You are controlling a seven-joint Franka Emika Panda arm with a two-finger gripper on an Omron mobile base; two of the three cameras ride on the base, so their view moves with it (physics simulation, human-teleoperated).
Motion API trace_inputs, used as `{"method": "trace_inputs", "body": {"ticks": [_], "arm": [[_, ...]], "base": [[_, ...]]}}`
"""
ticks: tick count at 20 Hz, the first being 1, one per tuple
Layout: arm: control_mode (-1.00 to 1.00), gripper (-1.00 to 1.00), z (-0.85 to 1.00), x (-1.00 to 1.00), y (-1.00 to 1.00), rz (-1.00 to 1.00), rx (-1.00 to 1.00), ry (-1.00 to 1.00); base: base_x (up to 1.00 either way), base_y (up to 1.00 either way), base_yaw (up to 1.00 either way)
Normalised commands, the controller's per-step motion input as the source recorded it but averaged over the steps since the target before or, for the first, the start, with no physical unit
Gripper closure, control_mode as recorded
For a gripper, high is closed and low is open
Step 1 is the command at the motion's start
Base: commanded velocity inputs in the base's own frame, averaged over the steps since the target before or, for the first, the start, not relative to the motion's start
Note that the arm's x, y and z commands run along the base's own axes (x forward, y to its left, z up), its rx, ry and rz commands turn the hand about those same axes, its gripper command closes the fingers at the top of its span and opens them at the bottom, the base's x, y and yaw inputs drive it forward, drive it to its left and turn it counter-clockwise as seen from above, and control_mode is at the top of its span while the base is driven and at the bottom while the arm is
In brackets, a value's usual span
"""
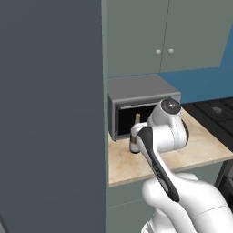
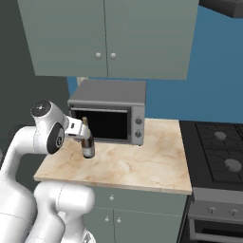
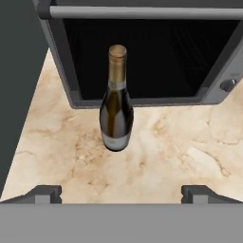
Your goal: Move the drinks to the dining counter.
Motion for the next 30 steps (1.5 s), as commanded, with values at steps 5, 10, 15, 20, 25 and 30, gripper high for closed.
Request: {"method": "trace_inputs", "body": {"ticks": [5, 10, 15, 20, 25, 30], "arm": [[-1.00, -1.00, -0.16, 0.39, 0.00, 0.00, 0.00, 0.04], [-1.00, -1.00, -0.22, 0.35, 0.00, 0.00, 0.00, 0.04], [-1.00, -1.00, -0.24, 0.34, 0.00, 0.00, 0.00, 0.03], [-1.00, -1.00, -0.22, 0.34, 0.00, 0.00, 0.00, 0.01], [-1.00, -1.00, -0.19, 0.28, 0.00, 0.00, 0.00, 0.00], [-1.00, -1.00, -0.26, 0.11, 0.03, 0.00, 0.00, 0.02]], "base": [[0.00, 0.00, 0.00], [0.00, 0.00, 0.00], [0.00, 0.00, 0.00], [0.00, 0.00, 0.00], [0.00, 0.00, 0.00], [0.00, 0.00, 0.00]]}}
